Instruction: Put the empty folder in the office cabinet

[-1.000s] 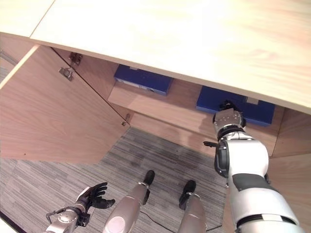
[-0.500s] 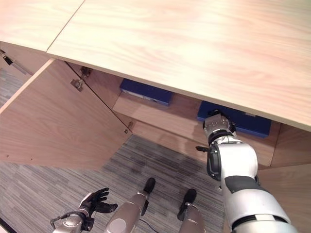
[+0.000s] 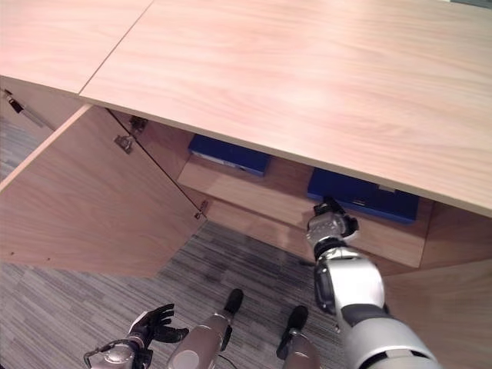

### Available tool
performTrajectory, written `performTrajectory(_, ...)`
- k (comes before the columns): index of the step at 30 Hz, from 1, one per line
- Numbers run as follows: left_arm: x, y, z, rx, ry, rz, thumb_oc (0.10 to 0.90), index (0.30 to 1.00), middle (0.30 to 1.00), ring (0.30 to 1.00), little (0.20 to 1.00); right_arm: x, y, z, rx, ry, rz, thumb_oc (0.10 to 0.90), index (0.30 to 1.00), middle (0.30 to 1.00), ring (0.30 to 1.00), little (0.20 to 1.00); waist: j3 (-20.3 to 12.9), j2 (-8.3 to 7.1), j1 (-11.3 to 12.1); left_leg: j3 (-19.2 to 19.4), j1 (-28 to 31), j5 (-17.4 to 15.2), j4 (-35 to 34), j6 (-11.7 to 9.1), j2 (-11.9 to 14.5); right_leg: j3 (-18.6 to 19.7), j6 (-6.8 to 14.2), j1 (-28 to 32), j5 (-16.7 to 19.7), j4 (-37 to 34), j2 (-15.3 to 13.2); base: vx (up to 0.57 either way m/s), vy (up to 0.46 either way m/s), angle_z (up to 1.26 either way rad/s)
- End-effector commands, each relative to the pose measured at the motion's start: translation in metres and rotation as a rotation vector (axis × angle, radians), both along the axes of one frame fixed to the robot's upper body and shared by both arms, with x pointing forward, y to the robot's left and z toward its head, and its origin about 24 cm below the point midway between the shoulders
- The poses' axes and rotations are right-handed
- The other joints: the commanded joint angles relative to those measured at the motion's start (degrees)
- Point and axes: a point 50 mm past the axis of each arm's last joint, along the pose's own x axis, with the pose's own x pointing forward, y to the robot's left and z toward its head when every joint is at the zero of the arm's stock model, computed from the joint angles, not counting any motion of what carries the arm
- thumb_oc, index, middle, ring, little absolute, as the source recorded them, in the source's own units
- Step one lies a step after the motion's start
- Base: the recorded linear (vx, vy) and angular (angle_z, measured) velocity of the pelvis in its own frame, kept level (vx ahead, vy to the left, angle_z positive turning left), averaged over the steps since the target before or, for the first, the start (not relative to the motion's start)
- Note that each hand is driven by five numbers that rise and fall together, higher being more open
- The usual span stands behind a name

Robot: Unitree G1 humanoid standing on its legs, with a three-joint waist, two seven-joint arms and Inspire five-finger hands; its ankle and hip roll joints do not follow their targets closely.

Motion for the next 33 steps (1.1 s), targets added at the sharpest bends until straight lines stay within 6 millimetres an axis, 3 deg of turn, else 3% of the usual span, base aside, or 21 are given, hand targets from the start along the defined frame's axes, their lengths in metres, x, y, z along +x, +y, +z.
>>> performTrajectory(1, 0.001, 0.011, 0.001, 0.003, -0.009, 0.051, 0.800, 0.900, 0.900, 0.900, 0.900, 0.004, 0.000, 0.023, -0.074, -0.268, -0.019, 0.400, 0.300, 0.300, 0.300, 0.300, 1.53, -1.33, -0.12, 1.17, 4.29, -0.43, -8.80, 0.79, 2.36, 4.66, 4.11, 6.56, -12.06, 4.47, 1.06, -0.01, 0.006, -0.07)
performTrajectory(4, -0.015, 0.015, -0.007, 0.017, 0.044, 0.064, 0.800, 0.900, 0.900, 0.900, 0.900, -0.028, 0.007, -0.004, -0.101, -0.406, 0.030, 0.400, 0.300, 0.300, 0.300, 0.300, 0.96, -2.84, -2.28, 1.89, 5.88, -0.33, -9.83, 0.77, 3.09, 4.84, 4.10, 7.28, -11.43, 3.76, 1.41, 0.01, 0.003, -0.09)
performTrajectory(9, -0.038, 0.031, -0.012, 0.046, 0.111, 0.103, 0.800, 0.900, 0.900, 0.900, 0.900, -0.056, 0.008, -0.026, -0.131, -0.444, 0.113, 0.400, 0.300, 0.300, 0.300, 0.300, -0.51, -4.25, -3.86, 2.80, 8.10, -0.80, -10.15, 0.67, 3.64, 5.05, 4.27, 8.52, -10.81, 3.33, 1.56, 0.04, 0.002, -0.10)
performTrajectory(17, -0.056, 0.043, -0.015, 0.040, 0.152, 0.167, 0.800, 0.900, 0.900, 0.900, 0.900, -0.082, 0.001, -0.037, -0.211, -0.453, 0.227, 0.400, 0.300, 0.300, 0.300, 0.300, -2.57, -5.35, -5.73, 3.75, 11.33, -0.80, -11.66, 0.27, 4.32, 5.37, 4.32, 10.91, -10.44, 1.80, 1.95, 0.03, 0.012, -0.07)
performTrajectory(23, -0.072, 0.050, -0.016, 0.044, 0.183, 0.177, 0.800, 0.900, 0.900, 0.900, 0.900, -0.096, -0.025, -0.007, -0.660, -0.419, 0.455, 0.400, 0.300, 0.300, 0.300, 0.300, -4.12, -5.64, -6.92, 4.09, 13.52, -0.74, -12.58, 0.01, 4.97, 5.27, 4.41, 12.97, -9.97, -0.07, 2.07, 0.00, 0.000, 0.00)
performTrajectory(24, -0.072, 0.050, -0.016, 0.044, 0.184, 0.177, 0.800, 0.900, 0.900, 0.900, 0.900, -0.096, -0.025, -0.007, -0.660, -0.419, 0.455, 0.400, 0.300, 0.300, 0.300, 0.300, -4.11, -5.63, -6.93, 4.09, 13.54, -0.74, -12.58, 0.01, 4.97, 5.27, 4.41, 12.99, -9.96, -0.08, 2.08, 0.00, 0.000, 0.00)
performTrajectory(25, -0.075, 0.050, -0.017, 0.037, 0.185, 0.178, 0.800, 0.900, 0.900, 0.900, 0.900, -0.097, -0.034, 0.013, -0.865, -0.408, 0.511, 0.400, 0.300, 0.300, 0.300, 0.300, -4.58, -5.70, -7.06, 4.08, 13.82, -0.77, -12.70, -0.07, 5.04, 5.16, 4.41, 13.40, -9.85, -0.52, 2.01, 0.00, 0.000, 0.00)
performTrajectory(26, -0.075, 0.050, -0.017, 0.036, 0.185, 0.178, 0.800, 0.900, 0.900, 0.900, 0.900, -0.097, -0.034, 0.013, -0.867, -0.406, 0.511, 0.400, 0.300, 0.300, 0.300, 0.300, -4.58, -5.65, -7.08, 4.06, 13.85, -0.78, -12.71, -0.07, 5.05, 5.13, 4.42, 13.46, -9.85, -0.55, 2.01, 0.04, -0.003, -0.02)
performTrajectory(28, -0.077, 0.049, -0.017, 0.022, 0.184, 0.171, 0.800, 0.900, 0.900, 0.900, 0.900, -0.097, -0.040, 0.045, -1.156, -0.397, 0.569, 0.400, 0.300, 0.300, 0.300, 0.300, -5.01, -5.71, -7.04, 3.81, 13.87, -0.67, -12.89, -0.21, 5.26, 4.82, 4.51, 13.82, -9.80, -1.07, 2.04, 0.00, 0.000, 0.00)
performTrajectory(33, -0.076, 0.047, -0.016, 0.017, 0.178, 0.121, 0.800, 0.900, 0.900, 0.900, 0.900, -0.087, -0.043, 0.065, -1.429, -0.322, 0.625, 0.400, 0.300, 0.300, 0.300, 0.300, -5.13, -5.75, -6.22, 3.33, 13.52, -0.60, -12.96, -0.20, 5.26, 4.41, 4.49, 13.79, -9.84, -1.51, 2.09, 0.00, 0.000, 0.00)
